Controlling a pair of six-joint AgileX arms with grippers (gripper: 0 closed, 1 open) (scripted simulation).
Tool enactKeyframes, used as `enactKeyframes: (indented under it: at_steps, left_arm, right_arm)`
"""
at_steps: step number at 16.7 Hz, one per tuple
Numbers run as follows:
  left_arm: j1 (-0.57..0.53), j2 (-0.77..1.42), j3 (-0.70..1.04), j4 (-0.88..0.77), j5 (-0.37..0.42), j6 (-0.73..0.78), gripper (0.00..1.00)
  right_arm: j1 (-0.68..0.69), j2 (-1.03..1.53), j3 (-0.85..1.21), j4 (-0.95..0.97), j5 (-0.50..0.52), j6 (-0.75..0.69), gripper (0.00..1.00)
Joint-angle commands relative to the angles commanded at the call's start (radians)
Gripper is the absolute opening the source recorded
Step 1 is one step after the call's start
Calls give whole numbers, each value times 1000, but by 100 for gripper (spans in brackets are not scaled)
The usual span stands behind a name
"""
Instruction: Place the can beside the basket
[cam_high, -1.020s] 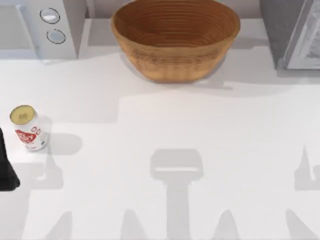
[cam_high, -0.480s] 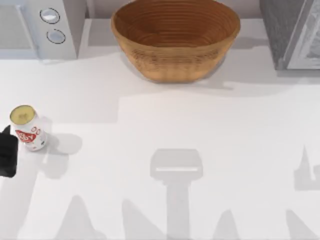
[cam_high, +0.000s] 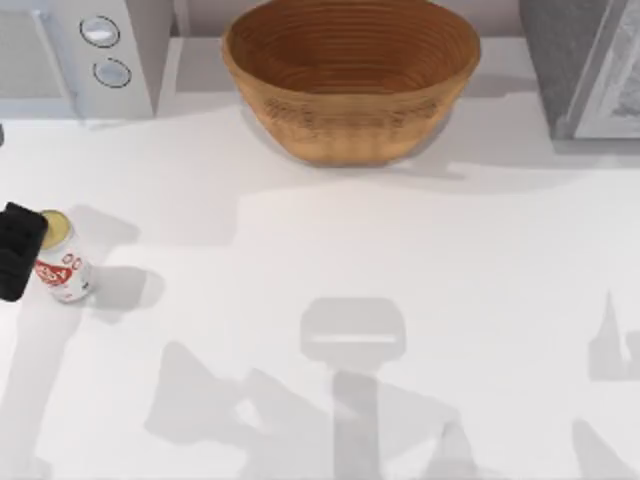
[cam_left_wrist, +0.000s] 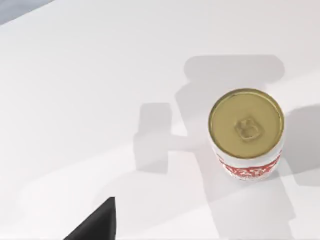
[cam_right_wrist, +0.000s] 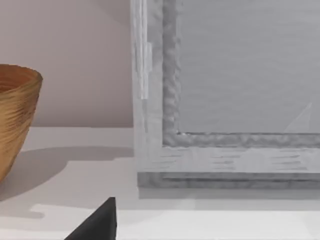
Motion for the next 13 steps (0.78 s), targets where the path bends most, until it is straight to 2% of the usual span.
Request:
enactKeyframes:
  at_steps: [7,13]
  left_arm:
    - [-13,403,298,-260,2,148,100]
    - [-35,755,624,-456,-13,298,100]
  right_arm:
    - [0,0,0,0,0,0,100]
    - [0,0,0,0,0,0,100]
